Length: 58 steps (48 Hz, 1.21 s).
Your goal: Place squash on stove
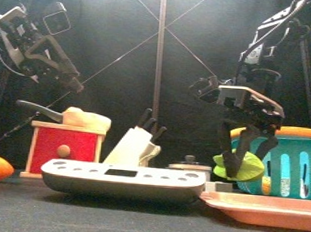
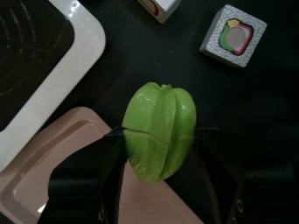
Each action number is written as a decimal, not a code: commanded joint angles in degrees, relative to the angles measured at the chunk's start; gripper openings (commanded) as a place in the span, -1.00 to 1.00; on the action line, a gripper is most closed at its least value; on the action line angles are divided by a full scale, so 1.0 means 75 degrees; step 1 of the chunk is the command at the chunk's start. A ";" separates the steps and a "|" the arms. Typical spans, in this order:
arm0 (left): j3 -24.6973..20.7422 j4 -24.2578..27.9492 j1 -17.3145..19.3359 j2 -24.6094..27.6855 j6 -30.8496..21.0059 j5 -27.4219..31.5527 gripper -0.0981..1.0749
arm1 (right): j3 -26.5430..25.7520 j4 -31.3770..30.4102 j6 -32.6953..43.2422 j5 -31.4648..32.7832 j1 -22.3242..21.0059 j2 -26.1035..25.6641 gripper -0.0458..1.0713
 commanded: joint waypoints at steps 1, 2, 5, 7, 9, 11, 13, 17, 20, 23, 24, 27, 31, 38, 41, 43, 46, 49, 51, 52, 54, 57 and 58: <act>-0.0082 -0.0023 0.0000 0.0012 0.0000 -0.0047 0.50 | -0.0246 0.0000 0.0047 -0.0117 0.0012 -0.0398 0.42; -0.0070 -0.0023 0.0012 0.0012 0.0000 -0.0047 0.50 | -0.0270 0.0000 0.0047 -0.0129 0.0012 -0.0422 0.42; -0.0059 -0.0012 0.0000 0.0012 0.0000 -0.0047 0.50 | -0.0363 0.0000 0.0059 -0.0176 0.0023 -0.0445 0.42; -0.0059 -0.0023 0.0012 0.0000 0.0000 -0.0047 0.50 | -0.0445 0.0000 0.0070 -0.0211 0.0023 -0.0457 0.42; -0.0047 -0.0023 0.0000 0.0000 0.0000 -0.0047 0.50 | -0.0563 0.0000 0.0094 -0.0246 0.0023 -0.0469 0.42; -0.0035 -0.0023 0.0000 0.0012 0.0000 -0.0047 0.50 | -0.0668 0.0000 0.0094 -0.0305 0.0023 -0.0469 0.42; -0.0035 -0.0023 0.0000 0.0000 0.0000 -0.0047 0.50 | -0.0762 0.0000 0.0105 -0.0375 0.0023 -0.0469 0.42; -0.0023 -0.0023 0.0012 0.0012 0.0000 -0.0047 0.50 | -0.0984 -0.0023 0.0187 -0.0586 0.0023 -0.0457 0.42; -0.0023 -0.0035 0.0012 0.0012 0.0000 -0.0047 0.50 | -0.1102 0.0000 0.0328 -0.0691 0.0023 -0.0410 0.42; -0.0012 -0.0059 0.0000 0.0012 0.0000 -0.0047 0.50 | -0.1184 -0.0047 0.0621 -0.0727 0.0023 -0.0340 0.42; -0.0012 -0.0070 0.0000 0.0000 0.0000 -0.0047 0.50 | -0.1207 -0.0070 0.0750 -0.0727 0.0023 -0.0316 0.42; -0.0012 -0.0094 0.0012 0.0000 0.0012 -0.0047 0.50 | -0.1242 -0.0246 0.1277 -0.0762 0.0023 -0.0223 0.42; 0.0012 -0.0105 0.0012 0.0000 0.0012 -0.0047 0.50 | -0.1254 -0.0656 0.1922 -0.0750 0.0023 -0.0141 0.42; 0.0012 -0.0105 0.0012 0.0000 0.0012 -0.0047 0.50 | -0.1348 -0.1652 0.3480 -0.0762 0.0199 0.0047 0.42; 0.0012 -0.0105 0.0012 0.0000 0.0012 -0.0047 0.50 | -0.1418 -0.2156 0.4066 -0.0762 0.0293 0.0129 0.42; 0.0012 -0.0105 0.0023 0.0012 0.0012 -0.0047 0.50 | -0.1465 -0.2484 0.4453 -0.0762 0.0363 0.0199 0.42; 0.0023 -0.0105 0.0012 0.0000 0.0012 -0.0047 0.50 | -0.1570 -0.2941 0.4922 -0.0762 0.0469 0.0328 0.42; 0.0023 -0.0105 0.0012 0.0000 0.0012 -0.0047 0.50 | -0.1652 -0.3199 0.5203 -0.0762 0.0527 0.0457 0.42; 0.0023 -0.0105 0.0023 0.0000 0.0012 -0.0059 0.50 | -0.1699 -0.3281 0.5332 -0.0773 0.0551 0.0563 0.42; 0.0035 -0.0105 0.0023 0.0000 0.0012 -0.0047 0.50 | -0.1746 -0.3316 0.5402 -0.0785 0.0551 0.0633 0.43; 0.0035 -0.0105 0.0023 0.0012 0.0012 -0.0047 0.50 | -0.1816 -0.3328 0.5438 -0.0832 0.0563 0.0750 0.43; 0.0047 -0.0105 0.0035 0.0000 0.0012 -0.0047 0.50 | -0.1934 -0.3316 0.5473 -0.0914 0.0551 0.0949 0.43; 0.0047 -0.0105 0.0035 0.0012 0.0012 -0.0047 0.50 | -0.1992 -0.3316 0.5473 -0.0938 0.0551 0.1008 0.43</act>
